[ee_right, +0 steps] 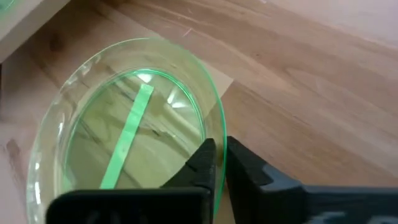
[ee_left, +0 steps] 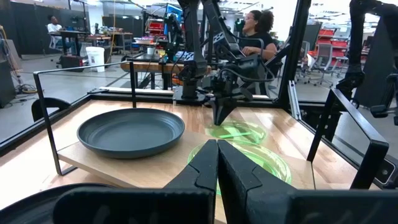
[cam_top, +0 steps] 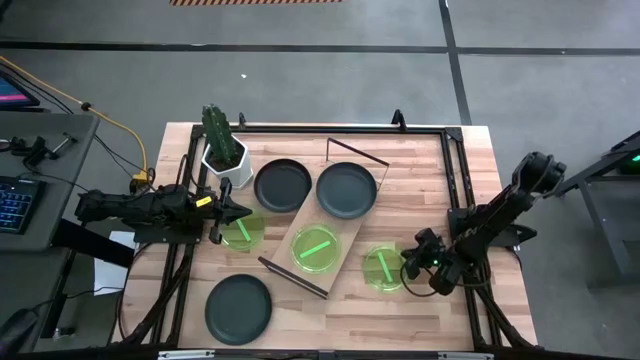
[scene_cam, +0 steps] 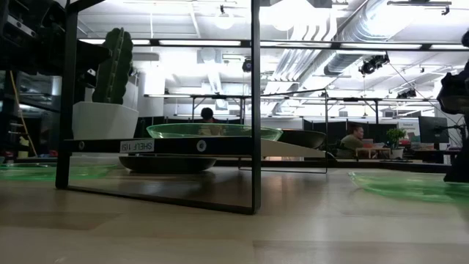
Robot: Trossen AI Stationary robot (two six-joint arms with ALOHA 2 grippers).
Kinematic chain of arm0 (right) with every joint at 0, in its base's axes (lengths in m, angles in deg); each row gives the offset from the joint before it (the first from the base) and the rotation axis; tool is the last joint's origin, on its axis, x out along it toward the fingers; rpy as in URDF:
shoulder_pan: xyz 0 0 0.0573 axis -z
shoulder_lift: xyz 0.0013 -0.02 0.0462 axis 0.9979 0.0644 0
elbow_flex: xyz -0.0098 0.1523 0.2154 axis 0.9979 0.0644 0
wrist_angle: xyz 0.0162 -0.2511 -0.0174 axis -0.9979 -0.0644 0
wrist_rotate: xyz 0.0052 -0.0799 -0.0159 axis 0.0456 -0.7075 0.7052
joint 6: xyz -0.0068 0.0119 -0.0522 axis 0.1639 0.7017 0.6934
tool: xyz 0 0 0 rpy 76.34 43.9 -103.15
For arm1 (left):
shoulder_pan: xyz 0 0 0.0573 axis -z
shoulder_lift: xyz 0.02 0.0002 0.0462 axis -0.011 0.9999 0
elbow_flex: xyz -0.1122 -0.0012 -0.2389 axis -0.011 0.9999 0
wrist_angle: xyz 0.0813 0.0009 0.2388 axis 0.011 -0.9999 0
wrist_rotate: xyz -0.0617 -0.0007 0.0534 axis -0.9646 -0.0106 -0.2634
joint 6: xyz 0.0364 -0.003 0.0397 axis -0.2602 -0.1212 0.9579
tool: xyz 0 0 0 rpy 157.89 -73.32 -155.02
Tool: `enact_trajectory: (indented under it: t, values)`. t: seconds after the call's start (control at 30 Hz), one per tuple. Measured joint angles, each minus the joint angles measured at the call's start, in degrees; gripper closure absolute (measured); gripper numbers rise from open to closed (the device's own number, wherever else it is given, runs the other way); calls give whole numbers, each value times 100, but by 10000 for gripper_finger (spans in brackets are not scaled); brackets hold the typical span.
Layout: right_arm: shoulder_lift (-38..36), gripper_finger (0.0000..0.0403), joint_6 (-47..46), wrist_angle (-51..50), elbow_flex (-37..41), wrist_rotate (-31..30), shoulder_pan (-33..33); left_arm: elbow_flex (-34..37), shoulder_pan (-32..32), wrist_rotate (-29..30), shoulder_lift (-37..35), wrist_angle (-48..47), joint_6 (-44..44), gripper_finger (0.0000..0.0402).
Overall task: Place and stack plates onto a shelf
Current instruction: Stack the bottom green plate on top of the green plate on the shelf
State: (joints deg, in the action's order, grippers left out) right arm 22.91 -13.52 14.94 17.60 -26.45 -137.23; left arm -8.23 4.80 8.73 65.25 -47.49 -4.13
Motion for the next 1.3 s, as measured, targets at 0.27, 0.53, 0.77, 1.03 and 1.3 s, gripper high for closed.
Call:
enact_trajectory:
  t: [0.27, 0.53, 0.77, 1.03, 1.3]
  values:
    - [-984, 402, 644, 32, 0, 466, -10, 0, -1, -2, -1, -1, -1, 401]
    - [-2121, 403, 1579, 307, 0, 854, -10, -1, 0, -1, 0, 0, -1, 402]
    - [-2636, 403, 2430, 651, -4, 91, 220, 0, 0, 0, -1, 1, 0, 401]
    - [-2538, 403, 3764, 1909, -4, -1112, 1448, 1, -1, -1, -1, -1, 0, 401]
    - [-1386, 403, 4938, 4028, -53, -251, 2699, -1, 0, 0, 1, 1, 0, 402]
